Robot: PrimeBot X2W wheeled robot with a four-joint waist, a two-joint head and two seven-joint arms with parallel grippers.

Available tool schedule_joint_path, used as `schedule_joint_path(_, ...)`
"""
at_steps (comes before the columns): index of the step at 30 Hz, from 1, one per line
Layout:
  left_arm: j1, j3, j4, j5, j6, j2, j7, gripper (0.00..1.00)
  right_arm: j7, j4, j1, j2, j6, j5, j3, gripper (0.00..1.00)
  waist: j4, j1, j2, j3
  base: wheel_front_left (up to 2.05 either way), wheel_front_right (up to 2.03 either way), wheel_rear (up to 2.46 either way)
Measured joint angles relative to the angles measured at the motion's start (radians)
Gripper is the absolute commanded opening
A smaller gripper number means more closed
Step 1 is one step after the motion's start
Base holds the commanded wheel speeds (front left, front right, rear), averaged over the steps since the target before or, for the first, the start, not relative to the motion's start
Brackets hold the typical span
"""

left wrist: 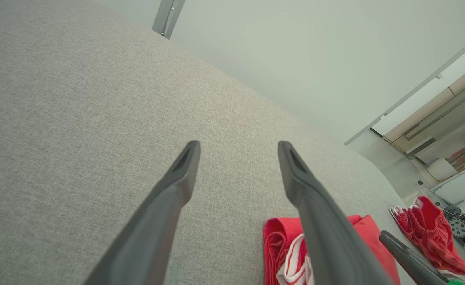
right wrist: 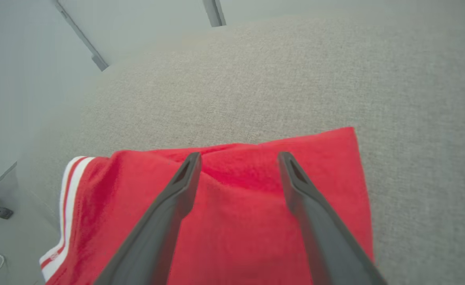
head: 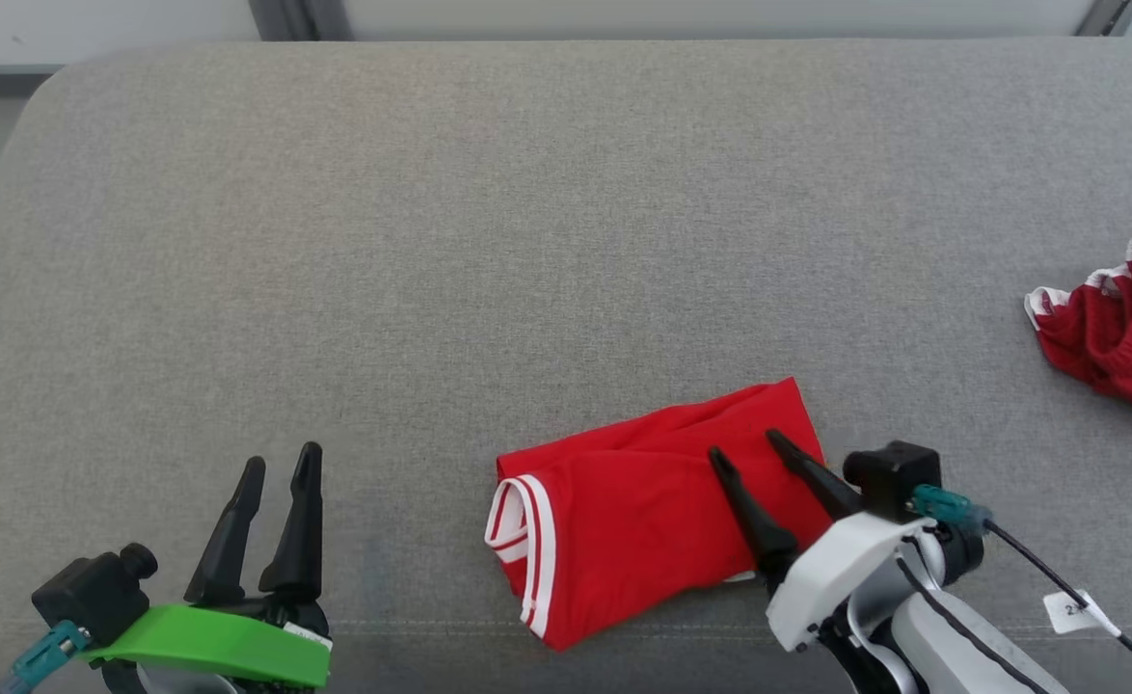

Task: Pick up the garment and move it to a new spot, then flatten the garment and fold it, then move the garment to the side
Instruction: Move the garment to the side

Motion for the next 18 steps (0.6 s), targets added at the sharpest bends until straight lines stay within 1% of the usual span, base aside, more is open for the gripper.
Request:
schedule_joint_path(1, 0.000, 0.000, -0.009, 0.000, 0.000, 0.000, 0.000, 1.00, 0.000, 0.007, 0.021, -0.012, 0.011, 0.040, -0.023, 1.00, -0.012, 0.0000, 0.0000, 0.003, 0.00, 0.00, 0.00)
schedule_joint_path(3, 0.000, 0.000, -0.017, 0.000, 0.000, 0.001, 0.000, 1.00, 0.001, 0.019, 0.033, -0.026, 0.022, 0.064, -0.044, 1.00, -0.022, 0.0000, 0.0000, 0.008, 0.00, 0.00, 0.00)
schedule_joint_path(5, 0.000, -0.001, -0.020, 0.003, 0.000, 0.003, 0.000, 1.00, 0.001, 0.025, 0.035, -0.032, 0.032, 0.100, -0.072, 1.00, -0.031, 0.0000, 0.0000, 0.015, 0.00, 0.00, 0.00)
schedule_joint_path(7, 0.000, -0.004, -0.023, 0.006, 0.000, 0.005, 0.000, 1.00, 0.001, 0.029, 0.036, -0.035, 0.051, 0.135, -0.093, 1.00, -0.037, 0.0000, 0.0000, 0.024, 0.00, 0.00, 0.00)
schedule_joint_path(8, 0.000, -0.004, -0.023, 0.006, 0.000, 0.005, 0.000, 1.00, 0.001, 0.029, 0.036, -0.035, 0.051, 0.135, -0.093, 1.00, -0.037, 0.0000, 0.0000, 0.024, 0.00, 0.00, 0.00)
schedule_joint_path(9, -0.001, -0.011, -0.024, 0.006, 0.000, 0.006, 0.001, 1.00, 0.002, 0.040, 0.037, -0.035, 0.077, 0.174, -0.105, 1.00, -0.041, 0.0000, 0.0000, 0.034, 0.00, 0.00, 0.00)
schedule_joint_path(10, -0.001, -0.015, -0.024, 0.006, 0.000, 0.007, 0.001, 1.00, 0.002, 0.048, 0.039, -0.035, 0.085, 0.188, -0.113, 1.00, -0.043, 0.0000, 0.0000, 0.038, 0.00, 0.00, 0.00)
schedule_joint_path(13, -0.001, -0.017, -0.024, 0.006, 0.000, 0.007, 0.002, 1.00, 0.003, 0.061, 0.043, -0.041, 0.093, 0.212, -0.127, 1.00, -0.044, 0.0000, 0.0000, 0.044, 0.00, 0.00, 0.00)
schedule_joint_path(18, -0.002, -0.013, -0.025, 0.007, 0.000, 0.016, 0.007, 1.00, 0.011, 0.070, 0.052, -0.043, 0.123, 0.296, -0.151, 1.00, -0.040, 0.0000, 0.0000, 0.054, 0.00, 0.00, 0.00)
